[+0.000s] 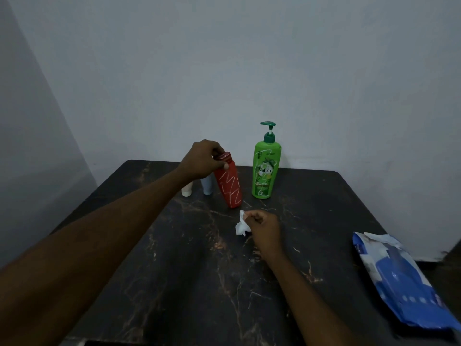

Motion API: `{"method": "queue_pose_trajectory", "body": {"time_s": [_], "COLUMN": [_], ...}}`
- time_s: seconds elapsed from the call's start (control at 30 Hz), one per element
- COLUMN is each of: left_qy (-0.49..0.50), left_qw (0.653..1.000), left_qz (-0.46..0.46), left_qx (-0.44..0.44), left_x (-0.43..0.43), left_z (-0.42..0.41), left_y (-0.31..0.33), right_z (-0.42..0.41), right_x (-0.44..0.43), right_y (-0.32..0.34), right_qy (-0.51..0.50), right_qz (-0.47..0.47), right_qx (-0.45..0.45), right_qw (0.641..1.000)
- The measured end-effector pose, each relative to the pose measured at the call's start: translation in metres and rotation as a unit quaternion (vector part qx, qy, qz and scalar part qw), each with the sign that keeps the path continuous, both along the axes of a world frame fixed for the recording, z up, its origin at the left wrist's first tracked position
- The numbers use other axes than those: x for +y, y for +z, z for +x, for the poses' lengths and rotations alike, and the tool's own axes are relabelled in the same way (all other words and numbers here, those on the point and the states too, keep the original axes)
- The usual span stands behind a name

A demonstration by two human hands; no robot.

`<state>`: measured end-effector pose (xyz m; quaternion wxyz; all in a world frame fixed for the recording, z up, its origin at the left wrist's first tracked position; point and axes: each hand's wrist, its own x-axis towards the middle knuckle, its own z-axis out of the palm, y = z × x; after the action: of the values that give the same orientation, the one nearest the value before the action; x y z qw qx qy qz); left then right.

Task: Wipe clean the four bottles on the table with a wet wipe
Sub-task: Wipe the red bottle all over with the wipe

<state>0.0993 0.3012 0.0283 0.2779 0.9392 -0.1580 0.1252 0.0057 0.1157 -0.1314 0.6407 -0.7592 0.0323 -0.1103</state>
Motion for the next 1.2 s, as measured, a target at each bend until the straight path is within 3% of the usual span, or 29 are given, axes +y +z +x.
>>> {"method": "queue_pose_trajectory", "body": {"time_s": [0.13, 0.27, 0.43, 0.53, 0.7, 0.83, 0.93, 1.2], "left_qy": [0.060, 0.103, 0.105, 0.077, 0.019, -0.015, -0.005, -0.042], "left_qw": [0.991, 0.953, 0.878, 0.856, 0.859, 0.942, 0.979, 0.994], "left_qz": [-0.110, -0.261, -0.423, -0.455, -0.439, -0.252, -0.144, -0.071], "left_qx": [0.035, 0.113, 0.198, 0.232, 0.262, 0.221, 0.143, 0.078], "left_x": [0.022, 0.038, 0.021, 0.003, -0.007, 0.004, 0.008, 0.011], "left_z": [-0.043, -0.099, -0.163, -0.190, -0.212, -0.213, -0.210, -0.210], "left_y": [-0.018, -0.053, -0.092, -0.112, -0.137, -0.145, -0.147, -0.155], "right_z": [-0.024, -0.063, -0.115, -0.136, -0.152, -0.157, -0.154, -0.152], "right_x": [-0.014, -0.045, -0.070, -0.074, -0.084, -0.085, -0.082, -0.079], "right_y": [0.008, -0.003, -0.007, -0.005, -0.016, -0.022, -0.023, -0.018], "right_qy": [-0.023, -0.048, -0.069, -0.082, -0.123, -0.130, -0.120, -0.145], "right_qz": [0.067, 0.114, 0.061, -0.020, -0.147, -0.195, -0.205, -0.231], "right_qx": [0.019, 0.054, 0.060, 0.047, 0.067, 0.062, 0.080, 0.104], "right_qw": [0.997, 0.991, 0.994, 0.995, 0.979, 0.970, 0.968, 0.956]}}
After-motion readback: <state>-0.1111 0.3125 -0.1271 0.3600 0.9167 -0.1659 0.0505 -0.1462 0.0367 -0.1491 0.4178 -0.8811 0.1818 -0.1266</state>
